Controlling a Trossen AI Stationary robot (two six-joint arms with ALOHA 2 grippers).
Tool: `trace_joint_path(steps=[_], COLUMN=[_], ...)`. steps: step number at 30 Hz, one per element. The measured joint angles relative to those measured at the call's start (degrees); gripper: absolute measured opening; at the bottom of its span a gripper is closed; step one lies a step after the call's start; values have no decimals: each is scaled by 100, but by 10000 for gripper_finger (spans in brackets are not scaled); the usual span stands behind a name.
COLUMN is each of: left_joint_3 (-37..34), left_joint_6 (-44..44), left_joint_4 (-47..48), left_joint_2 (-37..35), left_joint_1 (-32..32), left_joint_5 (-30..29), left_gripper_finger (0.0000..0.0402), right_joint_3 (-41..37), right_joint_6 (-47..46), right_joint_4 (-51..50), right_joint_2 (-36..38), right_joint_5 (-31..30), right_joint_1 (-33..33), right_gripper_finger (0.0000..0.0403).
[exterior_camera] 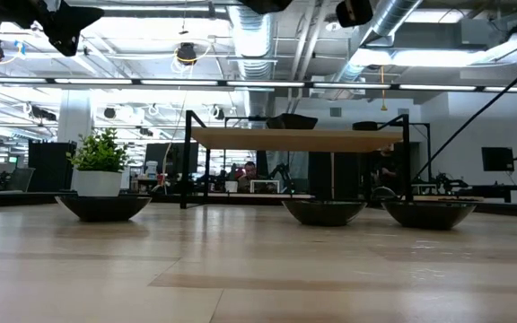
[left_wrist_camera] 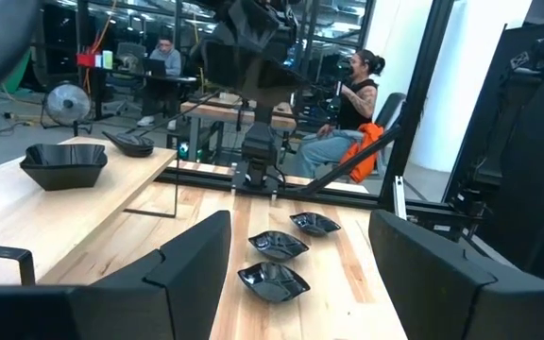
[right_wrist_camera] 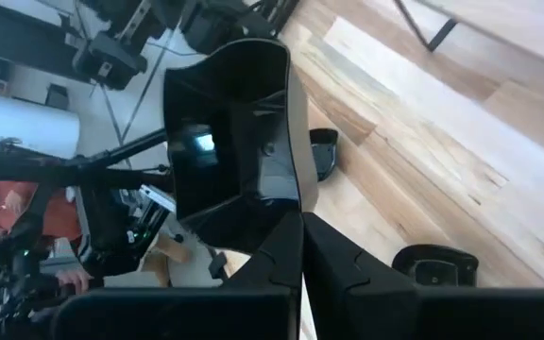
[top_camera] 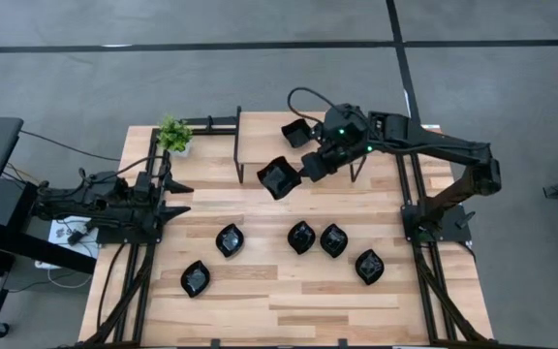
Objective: Pick & Place Mini shaped plates
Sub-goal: Stack the black plate on top of the black plate on the shelf
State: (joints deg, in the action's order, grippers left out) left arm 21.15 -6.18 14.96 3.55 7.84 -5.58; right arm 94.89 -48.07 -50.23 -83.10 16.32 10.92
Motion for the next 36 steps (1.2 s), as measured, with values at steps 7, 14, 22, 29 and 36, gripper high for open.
trace_joint_path(steps=[7,14,22,29,36], left_joint_3=[0,0,0,0,0], left_joint_6=[-34,-34,-32,-32,-32], left_joint_4=[-2,-44,-51,-92,-102], left_joint_2=[0,0,0,0,0], left_joint_1=[0,0,0,-2,0], left_joint_5=[-2,-7,-11,-11,-11], left_gripper_finger=[255,255,255,255,255], right_joint_3=[-2,-2,-2,-2,-2], right_joint_6=[59,184,479,607,737], right_joint_4=[-10,6,-47,-126,-379], right_joint_2=[-56,-54,-54,-54,-56], right_joint_5=[15,-2,154,485,532], right_joint_1=[334,1075,1973,2464,2568], right_gripper_finger=[0,0,0,0,0])
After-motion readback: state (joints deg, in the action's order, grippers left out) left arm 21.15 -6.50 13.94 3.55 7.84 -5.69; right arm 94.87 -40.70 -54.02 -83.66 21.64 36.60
